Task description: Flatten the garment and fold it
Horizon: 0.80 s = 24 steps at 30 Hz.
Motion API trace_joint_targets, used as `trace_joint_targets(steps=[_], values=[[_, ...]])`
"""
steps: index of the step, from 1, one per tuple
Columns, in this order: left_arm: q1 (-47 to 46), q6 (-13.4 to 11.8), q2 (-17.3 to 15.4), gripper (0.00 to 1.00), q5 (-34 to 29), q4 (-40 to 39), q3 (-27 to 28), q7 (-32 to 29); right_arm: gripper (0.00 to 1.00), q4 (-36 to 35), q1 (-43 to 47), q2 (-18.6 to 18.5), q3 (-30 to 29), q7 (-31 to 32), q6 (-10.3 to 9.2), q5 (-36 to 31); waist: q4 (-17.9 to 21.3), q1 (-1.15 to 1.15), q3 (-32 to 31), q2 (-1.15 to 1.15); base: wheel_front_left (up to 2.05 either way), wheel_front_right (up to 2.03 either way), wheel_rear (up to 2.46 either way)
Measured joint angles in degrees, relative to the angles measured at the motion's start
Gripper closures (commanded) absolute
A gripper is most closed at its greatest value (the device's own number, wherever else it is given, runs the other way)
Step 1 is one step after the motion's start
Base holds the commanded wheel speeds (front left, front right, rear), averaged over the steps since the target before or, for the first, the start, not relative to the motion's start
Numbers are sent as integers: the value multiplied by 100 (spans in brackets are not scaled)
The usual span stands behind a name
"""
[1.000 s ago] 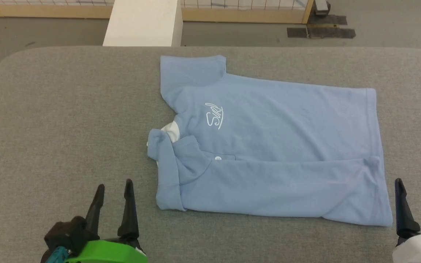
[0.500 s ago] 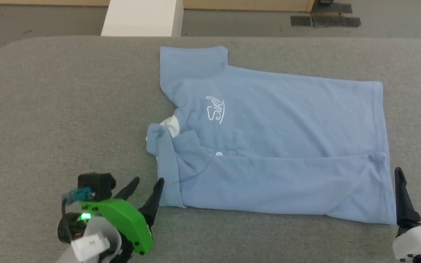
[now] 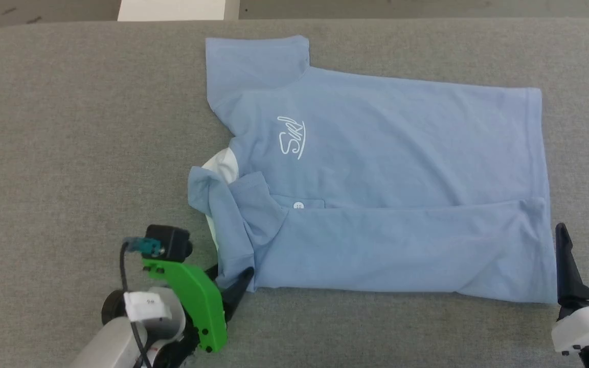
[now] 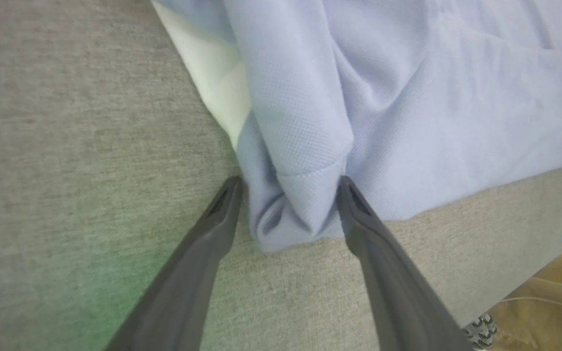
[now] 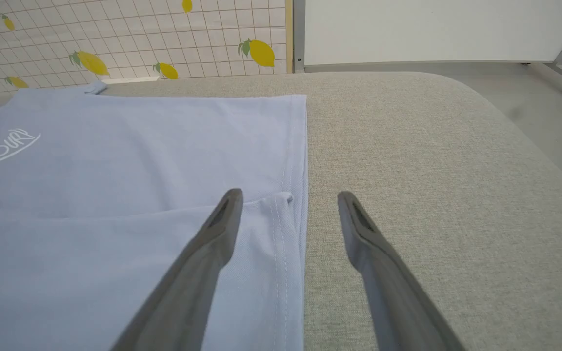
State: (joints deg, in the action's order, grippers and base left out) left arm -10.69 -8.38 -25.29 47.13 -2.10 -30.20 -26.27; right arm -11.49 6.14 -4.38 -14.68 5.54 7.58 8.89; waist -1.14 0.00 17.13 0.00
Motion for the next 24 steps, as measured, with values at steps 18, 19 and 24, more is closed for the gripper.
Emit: trace_joint_targets(steps=[18,19,24], values=[[-34,331,-47,100,75,223,42,470,0,-51,-376,-468,123,698,0,308,71,0,-83,0,0,0,0],[50,278,-78,100,74,121,82,522,0,-65,-390,-498,96,925,0,370,72,0,-91,0,0,0,0],[313,113,-151,100,30,-370,143,626,0,-68,-372,-599,-120,2318,0,593,48,0,-25,0,0,0,0]])
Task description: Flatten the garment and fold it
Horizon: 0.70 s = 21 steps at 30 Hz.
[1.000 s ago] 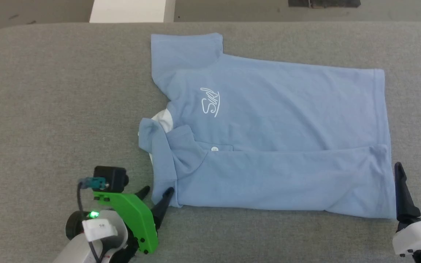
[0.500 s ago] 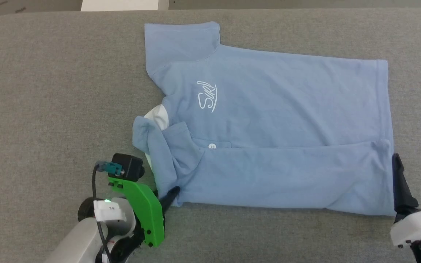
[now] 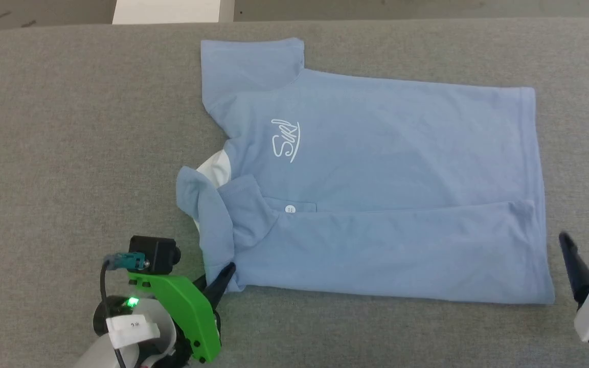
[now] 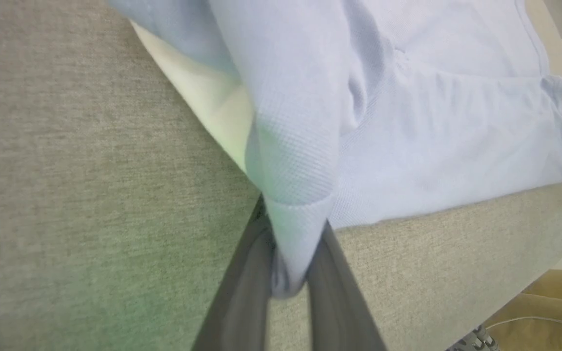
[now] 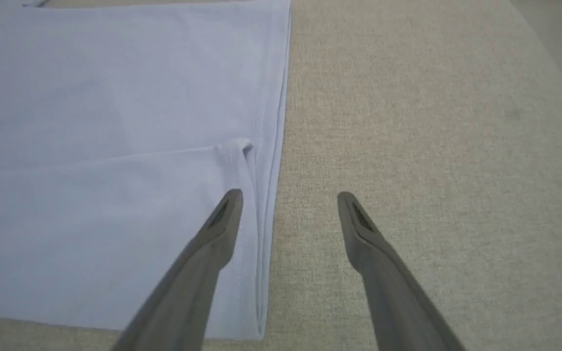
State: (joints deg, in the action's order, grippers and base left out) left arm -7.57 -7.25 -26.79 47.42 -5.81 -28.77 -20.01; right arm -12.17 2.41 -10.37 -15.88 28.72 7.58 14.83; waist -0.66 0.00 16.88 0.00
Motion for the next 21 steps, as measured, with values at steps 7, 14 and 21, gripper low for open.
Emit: trace_joint_targets(steps=[7,14,21], values=[[-6,-45,18,100,-118,-212,-109,16,0,23,125,134,-64,1399,0,84,-108,0,205,0,0,0,0],[-86,-45,97,100,-176,-166,-160,15,85,60,209,285,26,1749,0,146,-215,0,300,0,0,0,0],[-94,-45,185,100,-133,3,-129,93,100,165,187,301,100,1579,0,142,-209,0,183,0,0,0,0]])
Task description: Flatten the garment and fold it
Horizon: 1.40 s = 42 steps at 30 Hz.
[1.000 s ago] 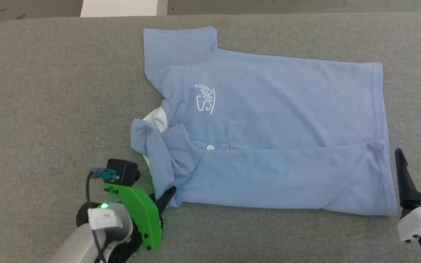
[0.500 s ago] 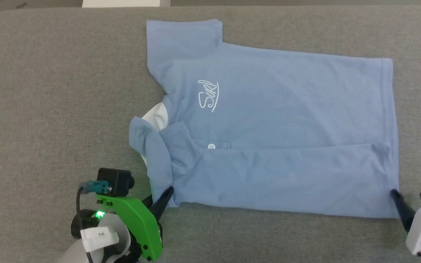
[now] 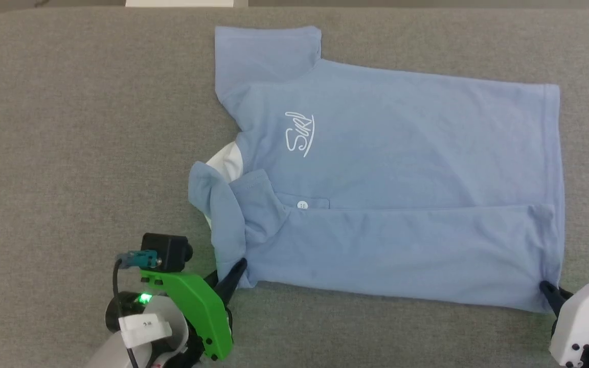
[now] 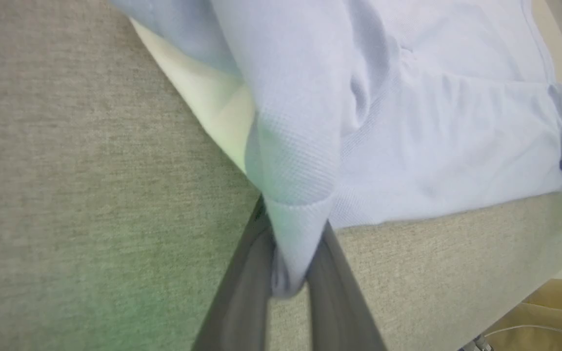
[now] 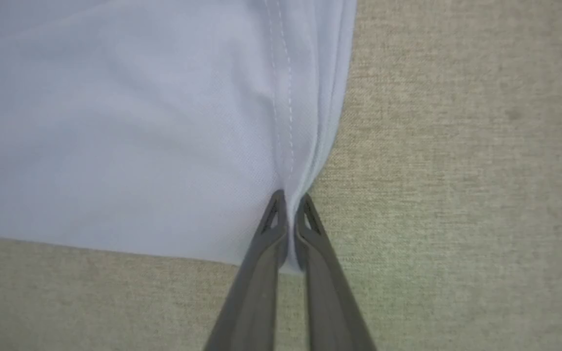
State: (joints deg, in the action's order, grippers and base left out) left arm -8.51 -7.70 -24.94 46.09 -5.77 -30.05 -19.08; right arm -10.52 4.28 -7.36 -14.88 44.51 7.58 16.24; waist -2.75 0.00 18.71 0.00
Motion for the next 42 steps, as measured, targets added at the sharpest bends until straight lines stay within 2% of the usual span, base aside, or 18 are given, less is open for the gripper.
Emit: trace_joint_targets(steps=[3,8,14,19,25,26,27,28,29,30,37,42], values=[[16,-8,-22,100,68,-40,67,-1,100,-36,-3,-101,-3,-68,0,2,12,0,-129,0,0,0,0],[246,-180,-208,100,222,-366,230,-60,100,-296,-8,-185,-91,-43,0,71,33,0,-399,0,0,0,0],[966,-417,-379,100,405,-749,247,-230,100,-614,367,-20,-259,166,2,148,50,0,-615,0,0,0,0],[1445,-495,-338,100,599,-761,156,-234,100,-644,886,187,-407,270,2,136,22,0,-591,0,0,0,0],[1480,-410,-35,100,647,-405,136,37,100,-517,1037,301,-416,130,2,119,-22,0,-580,0,0,0,0],[1464,-396,2,97,645,-345,138,90,100,-499,1034,305,-405,103,2,120,-25,0,-584,0,0,0,0],[1438,-396,38,69,642,-265,147,154,100,-479,1018,308,-388,55,2,120,-28,0,-589,0,0,0,0],[1399,-368,59,55,625,-185,136,187,100,-457,1007,308,-352,15,2,123,-30,0,-596,0,0,0,0],[1361,-333,70,0,615,-121,127,213,31,-439,995,304,-305,-18,1,133,-31,0,-607,0,0,0,0],[1335,-310,85,0,613,-73,137,254,0,-427,979,308,-294,-59,1,141,-30,0,-617,0,0,0,0],[1382,-353,75,0,612,-224,494,704,0,-475,835,300,-331,-388,0,188,-21,0,-714,0,0,0,0],[1554,-601,-249,0,477,-921,1081,1199,0,-703,693,300,-407,-855,0,125,-10,0,-716,0,0,0,0]])
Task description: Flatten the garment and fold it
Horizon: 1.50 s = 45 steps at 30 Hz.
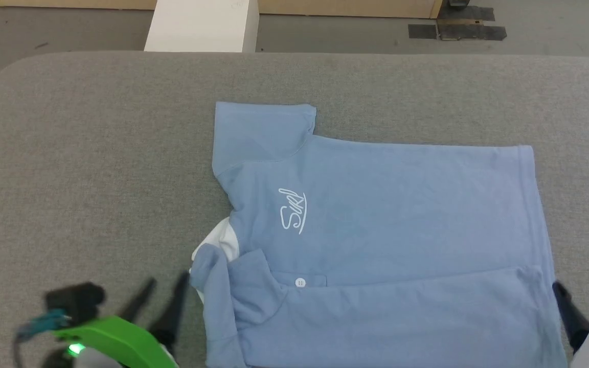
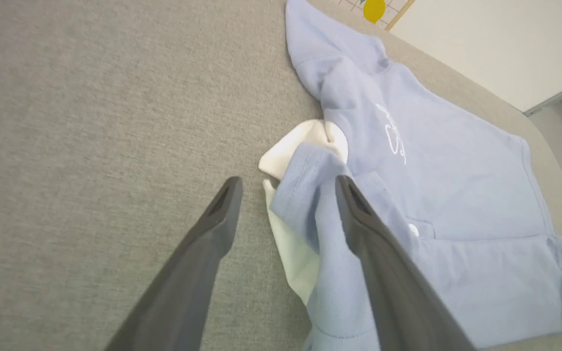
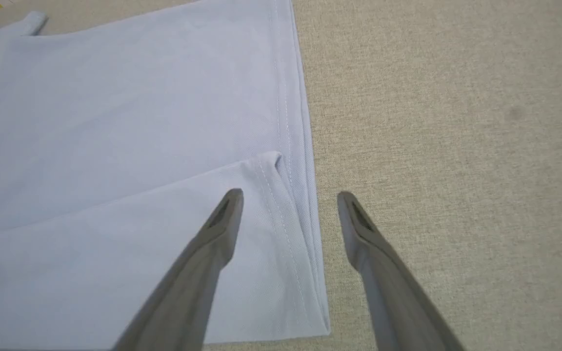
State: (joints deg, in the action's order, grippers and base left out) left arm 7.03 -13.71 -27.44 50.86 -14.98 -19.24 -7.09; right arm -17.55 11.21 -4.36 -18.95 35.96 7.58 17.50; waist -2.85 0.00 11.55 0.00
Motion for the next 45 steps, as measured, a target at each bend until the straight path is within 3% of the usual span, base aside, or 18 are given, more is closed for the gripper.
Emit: trace_joint_targets(steps=[4,8,12,16,23,31,40,42,45], values=[[-264,-254,-269,0,-468,-403,436,358,0,-165,-197,5,64,-417,0,-115,20,0,103,0,0,0,0],[-1263,-280,-486,0,-1014,-411,578,531,0,-294,-435,12,153,-802,0,-238,44,0,292,0,0,0,0],[-2556,-51,-632,0,-1395,-69,399,388,0,-387,-682,11,252,-1054,0,-319,76,0,576,0,0,0,0],[-3830,424,-723,0,-1468,579,63,-130,0,-463,-923,-2,349,-1195,0,-345,118,0,917,0,0,0,0],[-5319,1013,-639,0,-1466,1689,-432,-1032,0,-550,-1273,-35,555,-1300,0,-379,220,0,1540,0,0,0,0],[-5817,1512,-645,0,-1306,2513,-743,-1690,0,-565,-1495,-57,695,-1311,0,-375,417,-1,2122,0,0,0,0],[-5890,1572,-776,0,-1262,2965,-802,-2043,0,-606,-1539,-58,655,-1287,0,-338,737,-1,2439,0,0,0,0],[-5927,1594,-795,100,-1241,2983,-799,-2061,0,-622,-1539,-58,646,-1278,0,-333,786,-1,2473,0,0,0,0],[-5947,1706,-835,100,-1139,2956,-829,-2139,0,-668,-1540,-57,615,-1238,0,-332,828,0,2491,0,0,0,0]])
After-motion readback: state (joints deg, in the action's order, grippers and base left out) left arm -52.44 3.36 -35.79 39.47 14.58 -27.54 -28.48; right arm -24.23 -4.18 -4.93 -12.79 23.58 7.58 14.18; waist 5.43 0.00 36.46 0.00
